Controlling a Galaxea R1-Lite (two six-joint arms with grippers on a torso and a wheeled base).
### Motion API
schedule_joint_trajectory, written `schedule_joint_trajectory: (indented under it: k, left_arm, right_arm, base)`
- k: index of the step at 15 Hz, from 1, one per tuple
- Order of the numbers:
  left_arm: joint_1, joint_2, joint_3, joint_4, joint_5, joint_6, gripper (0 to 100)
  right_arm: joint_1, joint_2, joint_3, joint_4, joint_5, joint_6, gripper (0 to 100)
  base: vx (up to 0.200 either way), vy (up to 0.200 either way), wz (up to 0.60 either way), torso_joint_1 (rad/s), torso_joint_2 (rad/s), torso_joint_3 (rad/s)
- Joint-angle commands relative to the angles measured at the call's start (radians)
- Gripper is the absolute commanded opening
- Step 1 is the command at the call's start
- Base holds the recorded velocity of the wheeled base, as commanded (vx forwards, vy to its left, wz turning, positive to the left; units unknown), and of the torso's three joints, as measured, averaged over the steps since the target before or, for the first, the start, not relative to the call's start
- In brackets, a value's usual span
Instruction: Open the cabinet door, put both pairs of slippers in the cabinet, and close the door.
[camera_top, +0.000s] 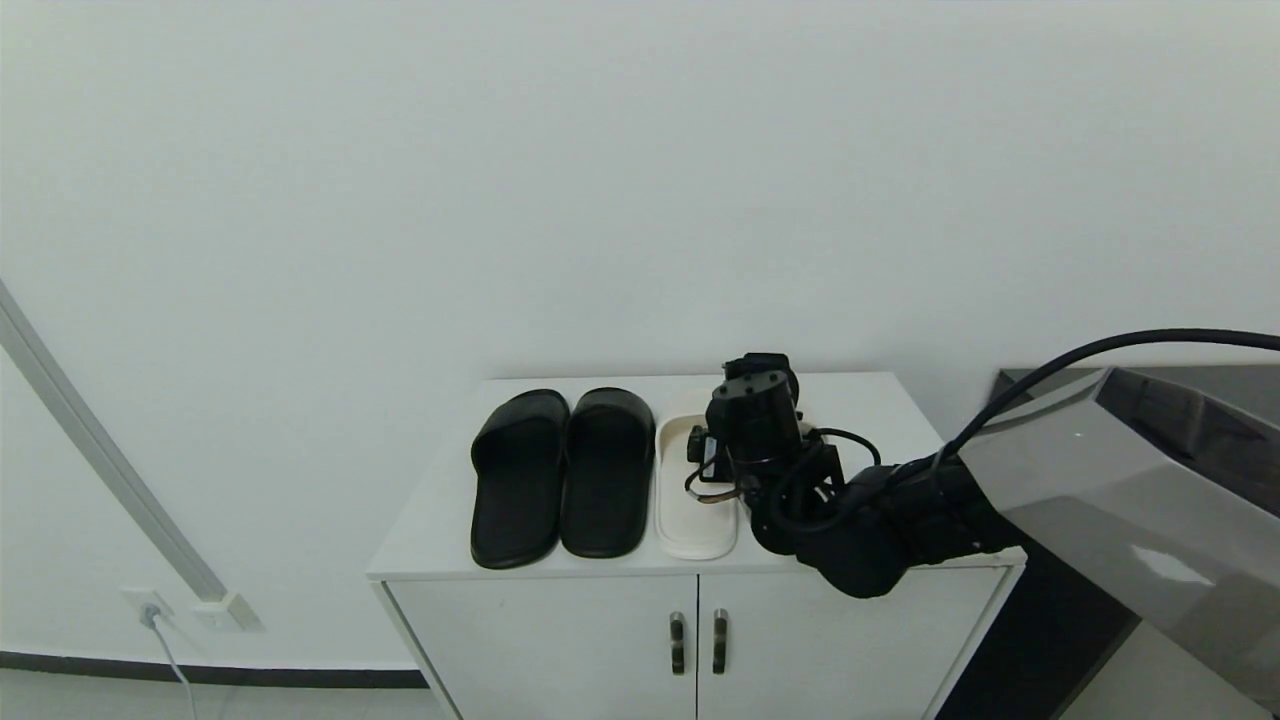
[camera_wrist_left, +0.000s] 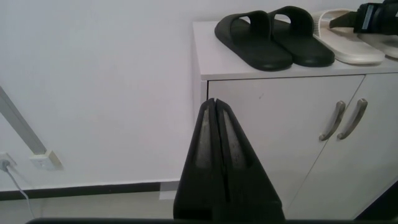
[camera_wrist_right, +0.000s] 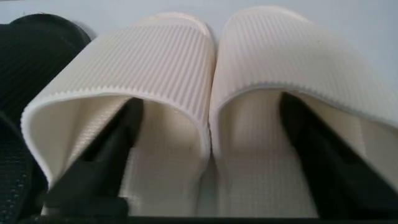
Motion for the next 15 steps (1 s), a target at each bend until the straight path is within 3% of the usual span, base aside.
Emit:
schedule_joint_trajectory:
  k: [1,11,15]
  left_arm:
    - [0.0,0.001,0.0,0.0,0.0,0.0,0]
    - [0.0,0.001,-0.002,0.0,0.0,-0.003,0]
    - [0.0,0.001,-0.002,0.0,0.0,-0.003,0]
  right_arm:
    - [-0.001,0.011,-0.007,-0.001,0.0,-0.006,0]
    - [-0.001,-0.092,0.048,-0.005,-0.012,-0.058,0]
    - [0.006,-0.356,0.286,-0.056,0.131,-0.17,0]
  base:
    - [0.0,0.0,0.0,0.0,0.0,0.0]
    - [0.0,0.0,0.0,0.0,0.0,0.0]
    - [0.0,0.0,0.0,0.0,0.0,0.0]
